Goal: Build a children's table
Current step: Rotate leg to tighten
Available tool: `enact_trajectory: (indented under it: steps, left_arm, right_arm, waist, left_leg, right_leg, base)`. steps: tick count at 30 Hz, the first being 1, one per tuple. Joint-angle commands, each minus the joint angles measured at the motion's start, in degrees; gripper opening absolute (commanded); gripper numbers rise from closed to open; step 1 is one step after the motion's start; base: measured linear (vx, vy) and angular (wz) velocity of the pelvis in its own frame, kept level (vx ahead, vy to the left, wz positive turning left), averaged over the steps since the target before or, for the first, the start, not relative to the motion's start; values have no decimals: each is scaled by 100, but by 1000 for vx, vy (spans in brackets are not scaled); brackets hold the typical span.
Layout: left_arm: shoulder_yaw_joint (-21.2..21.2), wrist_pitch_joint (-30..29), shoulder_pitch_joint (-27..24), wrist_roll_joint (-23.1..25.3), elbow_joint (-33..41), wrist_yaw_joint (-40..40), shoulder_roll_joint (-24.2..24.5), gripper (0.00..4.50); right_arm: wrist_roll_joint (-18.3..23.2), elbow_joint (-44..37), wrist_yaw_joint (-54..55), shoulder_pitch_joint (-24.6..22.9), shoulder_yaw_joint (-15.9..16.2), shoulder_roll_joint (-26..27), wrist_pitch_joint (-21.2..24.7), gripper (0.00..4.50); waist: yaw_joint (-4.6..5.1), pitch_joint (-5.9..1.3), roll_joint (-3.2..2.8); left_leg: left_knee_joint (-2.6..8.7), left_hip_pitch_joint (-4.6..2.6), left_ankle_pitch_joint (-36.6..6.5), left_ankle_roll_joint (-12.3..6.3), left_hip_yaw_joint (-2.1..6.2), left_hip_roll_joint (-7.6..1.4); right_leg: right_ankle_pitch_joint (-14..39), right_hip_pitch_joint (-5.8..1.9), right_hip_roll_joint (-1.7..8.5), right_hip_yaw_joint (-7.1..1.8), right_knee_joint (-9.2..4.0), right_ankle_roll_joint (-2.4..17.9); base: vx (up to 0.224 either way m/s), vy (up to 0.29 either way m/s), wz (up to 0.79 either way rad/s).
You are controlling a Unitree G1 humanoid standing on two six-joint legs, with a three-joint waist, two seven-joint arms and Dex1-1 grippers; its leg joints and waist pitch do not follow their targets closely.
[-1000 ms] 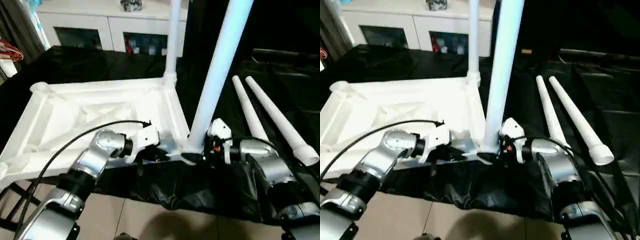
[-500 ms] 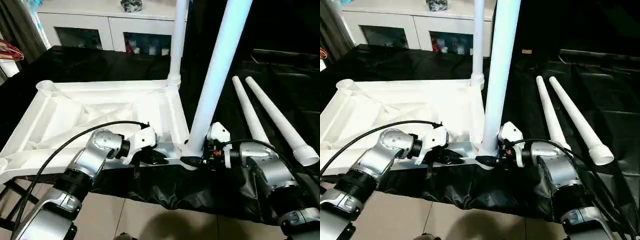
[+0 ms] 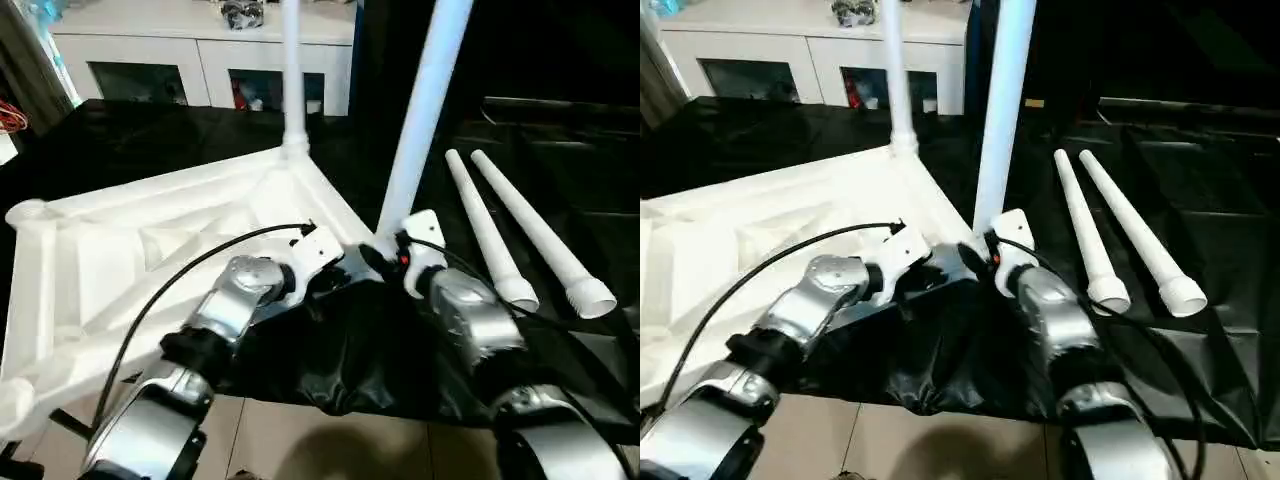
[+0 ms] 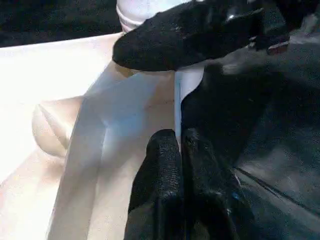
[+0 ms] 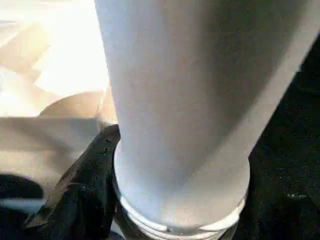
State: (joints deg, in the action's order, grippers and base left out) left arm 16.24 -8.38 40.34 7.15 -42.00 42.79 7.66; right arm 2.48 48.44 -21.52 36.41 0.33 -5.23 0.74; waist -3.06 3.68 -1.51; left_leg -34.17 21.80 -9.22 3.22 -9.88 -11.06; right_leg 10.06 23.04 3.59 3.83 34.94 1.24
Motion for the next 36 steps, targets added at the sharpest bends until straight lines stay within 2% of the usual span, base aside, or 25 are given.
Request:
enact_trajectory:
  steps: [1,3,5,7,9,12,15,16,17,24,25,28,30,33,36]
  left_arm:
    - [40,151,151,-63,68,-136,-284,0]
    - [101,206,93,-77,152,13,-264,0]
    - [136,299,23,-110,232,206,-201,0]
    - [142,328,8,-117,245,247,-186,0]
    - [231,429,-115,-179,398,636,-15,0]
    - [246,424,-170,-191,464,820,68,0]
    - [317,639,-281,-192,543,1241,322,0]
    - [324,698,-350,-241,608,1461,437,0]
    - [321,751,-405,-293,667,1646,535,0]
    - [307,730,-532,-465,885,2230,841,0]
    - [312,726,-547,-482,908,2314,887,0]
    - [347,680,-601,-519,991,2580,1014,0]
    - [376,635,-649,-553,1072,2757,1085,0]
    - [384,615,-669,-564,1102,2815,1113,0]
    - [382,585,-686,-574,1132,2849,1132,0]
  right_arm:
    - [15,248,-198,-13,191,347,22,312]
    - [162,195,-427,-12,116,327,39,346]
    - [180,145,-652,-28,138,209,28,356]
    - [179,140,-699,-30,146,180,24,388]
    - [64,41,-1051,-96,299,-103,-125,392]
    - [52,2,-1294,-131,310,-232,-228,392]
    - [146,-229,-2075,-279,354,-570,-339,392]
    - [226,-411,-2469,-379,395,-730,-317,392]
    - [303,-577,-2830,-470,446,-870,-259,392]
    - [564,-1200,-4001,-809,681,-1296,-52,392]
    - [612,-1286,-4123,-848,689,-1331,-19,364]
    - [691,-1469,-4368,-940,711,-1395,-17,357]
    - [754,-1604,-4547,-1009,751,-1440,45,323]
    - [792,-1724,-4667,-1068,793,-1468,140,308]
    - [776,-1862,-4743,-1154,864,-1506,228,283]
  waist:
    - [1,-419,20]
    - [-4,-424,18]
    - [-17,-428,17]
    - [-20,-430,18]
    - [-28,-435,14]
    - [-36,-436,13]
    - [-52,-424,21]
    - [-50,-427,-17]
    - [-66,-416,11]
    - [-89,-410,6]
    - [-96,-412,6]
    - [-104,-416,6]
    - [-110,-405,2]
    - [-121,-411,-1]
    - [-166,-412,25]
  left_leg:
    - [414,-95,-1685,-109,75,-176]
    - [413,-89,-1630,-165,68,-179]
    - [403,-77,-1558,-238,61,-183]
    - [401,-74,-1522,-247,59,-183]
    - [399,-73,-1509,-259,60,-190]
    - [397,-75,-1469,-293,55,-203]
    - [399,-67,-1526,-335,50,-201]
    - [400,-75,-1522,-320,54,-211]
    - [404,-69,-1578,-345,52,-209]
    - [411,-84,-1650,-328,51,-224]
    - [414,-78,-1616,-339,52,-229]
    - [417,-72,-1579,-344,52,-234]
    - [422,-81,-1638,-319,51,-227]
    - [424,-92,-1645,-295,53,-240]
    - [418,-91,-1573,-284,48,-228]
  right_leg:
    - [1859,-246,449,-250,-534,1040]
    - [1642,-260,445,-256,-512,1111]
    - [1500,-274,454,-259,-501,1177]
    - [1460,-282,455,-258,-497,1190]
    - [1419,-288,457,-252,-488,1222]
    - [1340,-290,460,-258,-477,1271]
    - [1379,-300,452,-255,-489,1257]
    - [1371,-290,454,-261,-474,1268]
    - [1433,-310,441,-251,-490,1240]
    - [1669,-278,441,-256,-504,1209]
    - [1617,-283,439,-251,-494,1232]
    - [1573,-276,444,-250,-484,1250]
    - [1715,-271,442,-251,-500,1227]
    - [1755,-259,446,-254,-502,1210]
    - [1753,-265,449,-262,-503,1161]
  base:
    - [0,0,0]
    - [0,0,0]
    - [0,0,0]
    - [0,0,0]
    - [0,0,0]
    - [0,0,0]
    - [0,0,0]
    - [0,0,0]
    - [0,0,0]
    - [0,0,0]
    - [0,0,0]
    - [0,0,0]
    - [0,0,0]
    - [0,0,0]
    - [0,0,0]
